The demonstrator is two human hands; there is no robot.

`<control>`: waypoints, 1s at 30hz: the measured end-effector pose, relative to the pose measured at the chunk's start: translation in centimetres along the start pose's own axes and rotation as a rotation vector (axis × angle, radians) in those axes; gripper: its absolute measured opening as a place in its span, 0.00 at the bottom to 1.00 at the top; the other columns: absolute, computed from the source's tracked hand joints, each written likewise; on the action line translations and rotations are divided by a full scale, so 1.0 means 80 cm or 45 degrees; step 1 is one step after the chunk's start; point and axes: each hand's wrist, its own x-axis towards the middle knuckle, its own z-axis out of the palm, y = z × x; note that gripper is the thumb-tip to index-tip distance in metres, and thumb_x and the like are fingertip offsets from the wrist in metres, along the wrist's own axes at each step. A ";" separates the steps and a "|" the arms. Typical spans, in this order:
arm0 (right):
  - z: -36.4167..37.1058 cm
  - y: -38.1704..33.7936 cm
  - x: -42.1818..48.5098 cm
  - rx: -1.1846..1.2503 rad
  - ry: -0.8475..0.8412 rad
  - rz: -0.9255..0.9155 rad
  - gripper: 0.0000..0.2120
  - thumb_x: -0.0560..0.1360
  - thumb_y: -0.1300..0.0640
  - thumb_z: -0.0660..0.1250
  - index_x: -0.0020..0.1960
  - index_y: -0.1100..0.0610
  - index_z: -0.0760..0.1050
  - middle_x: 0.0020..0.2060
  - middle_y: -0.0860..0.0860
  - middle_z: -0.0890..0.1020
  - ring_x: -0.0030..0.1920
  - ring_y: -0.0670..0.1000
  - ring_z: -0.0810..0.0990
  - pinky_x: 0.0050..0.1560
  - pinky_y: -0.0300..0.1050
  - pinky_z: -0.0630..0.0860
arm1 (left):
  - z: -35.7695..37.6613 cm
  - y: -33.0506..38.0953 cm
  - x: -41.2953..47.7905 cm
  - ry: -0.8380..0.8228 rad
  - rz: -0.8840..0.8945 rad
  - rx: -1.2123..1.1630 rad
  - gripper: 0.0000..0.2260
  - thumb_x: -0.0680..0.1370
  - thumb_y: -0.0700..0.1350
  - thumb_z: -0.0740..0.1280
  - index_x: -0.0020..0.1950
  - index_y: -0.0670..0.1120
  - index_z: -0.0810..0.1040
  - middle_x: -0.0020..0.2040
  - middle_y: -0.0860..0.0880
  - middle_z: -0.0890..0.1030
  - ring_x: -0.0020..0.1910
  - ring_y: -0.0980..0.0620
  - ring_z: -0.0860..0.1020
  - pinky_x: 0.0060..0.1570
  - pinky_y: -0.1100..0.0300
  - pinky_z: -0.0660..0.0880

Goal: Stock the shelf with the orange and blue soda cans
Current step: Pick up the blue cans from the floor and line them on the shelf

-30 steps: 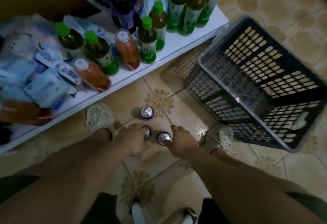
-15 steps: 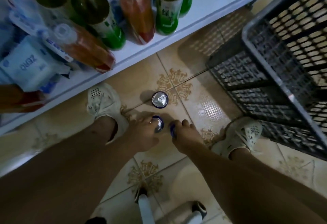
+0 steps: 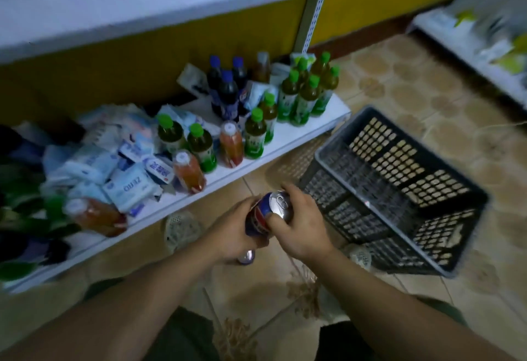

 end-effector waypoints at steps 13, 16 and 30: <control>-0.113 -0.334 -0.054 0.126 0.164 -0.678 0.33 0.66 0.37 0.60 0.67 0.53 0.71 0.55 0.51 0.77 0.53 0.50 0.76 0.52 0.47 0.77 | -0.214 0.154 -0.207 0.546 0.333 -0.246 0.33 0.65 0.47 0.79 0.65 0.55 0.67 0.56 0.56 0.79 0.55 0.61 0.79 0.51 0.66 0.75; -0.111 -0.407 -0.057 -0.004 0.140 -0.847 0.22 0.75 0.46 0.64 0.65 0.55 0.73 0.54 0.52 0.78 0.51 0.51 0.74 0.50 0.45 0.74 | -0.263 0.158 -0.253 0.650 0.326 -0.191 0.28 0.72 0.42 0.75 0.64 0.56 0.63 0.53 0.62 0.75 0.47 0.73 0.75 0.42 0.77 0.71; -0.003 -0.637 -0.023 -0.085 -0.013 -1.106 0.13 0.74 0.46 0.64 0.55 0.51 0.72 0.46 0.49 0.77 0.47 0.49 0.75 0.46 0.47 0.77 | -0.473 0.065 -0.373 1.030 -0.242 0.449 0.33 0.74 0.66 0.62 0.74 0.51 0.65 0.73 0.52 0.68 0.69 0.52 0.69 0.66 0.57 0.67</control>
